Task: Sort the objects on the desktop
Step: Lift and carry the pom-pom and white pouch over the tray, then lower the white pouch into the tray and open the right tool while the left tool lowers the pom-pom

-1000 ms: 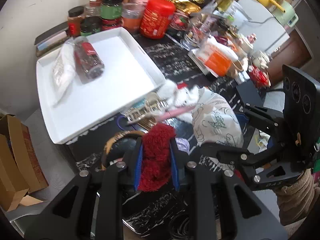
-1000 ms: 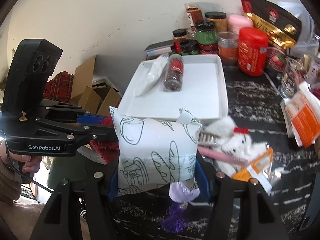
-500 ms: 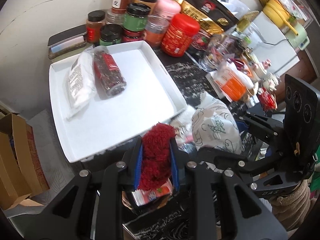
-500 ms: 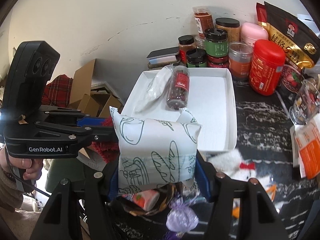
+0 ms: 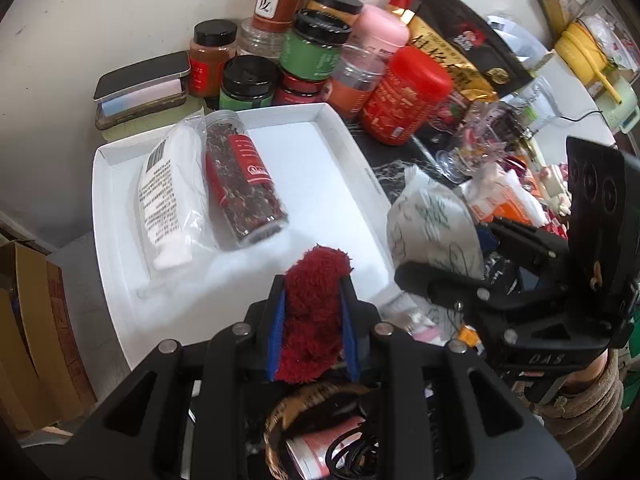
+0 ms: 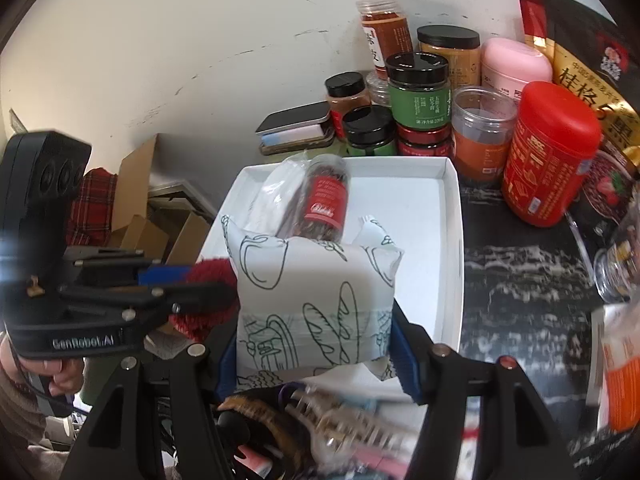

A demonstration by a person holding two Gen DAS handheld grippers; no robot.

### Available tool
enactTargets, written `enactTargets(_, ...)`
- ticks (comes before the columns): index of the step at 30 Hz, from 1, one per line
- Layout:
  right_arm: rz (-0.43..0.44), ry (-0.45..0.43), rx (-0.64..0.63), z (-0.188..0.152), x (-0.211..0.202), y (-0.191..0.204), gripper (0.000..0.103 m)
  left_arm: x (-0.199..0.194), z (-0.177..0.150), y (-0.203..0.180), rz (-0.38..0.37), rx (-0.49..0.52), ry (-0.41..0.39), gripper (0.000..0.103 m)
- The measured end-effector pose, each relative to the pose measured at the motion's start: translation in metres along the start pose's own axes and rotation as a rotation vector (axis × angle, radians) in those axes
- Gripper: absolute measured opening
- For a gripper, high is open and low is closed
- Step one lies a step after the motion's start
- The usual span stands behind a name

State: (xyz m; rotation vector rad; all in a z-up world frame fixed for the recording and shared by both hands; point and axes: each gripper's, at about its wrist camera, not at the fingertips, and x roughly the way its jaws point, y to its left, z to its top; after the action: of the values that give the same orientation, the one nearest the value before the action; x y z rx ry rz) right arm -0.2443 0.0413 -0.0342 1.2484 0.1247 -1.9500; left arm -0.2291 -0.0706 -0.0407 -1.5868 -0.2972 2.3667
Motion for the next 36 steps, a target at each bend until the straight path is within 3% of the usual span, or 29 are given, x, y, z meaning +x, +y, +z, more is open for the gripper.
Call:
enactTargets(17,0.033,0.059,0.017,0.048,0.092,-0.036,0.064,0.054,0.013,0.032,0.008,-0.047,0.046,0.023)
enactTargets(26,0.046,0.074,0.048,0.057,0.113,-0.047,0.064,0.062,0.017,0.035,0.025,-0.053,0.046,0.025)
enactTargets(36,0.029,0.083,0.075,0.054,0.110,-0.051,0.073,0.068,0.022,0.035,0.070,-0.063,0.084,0.047)
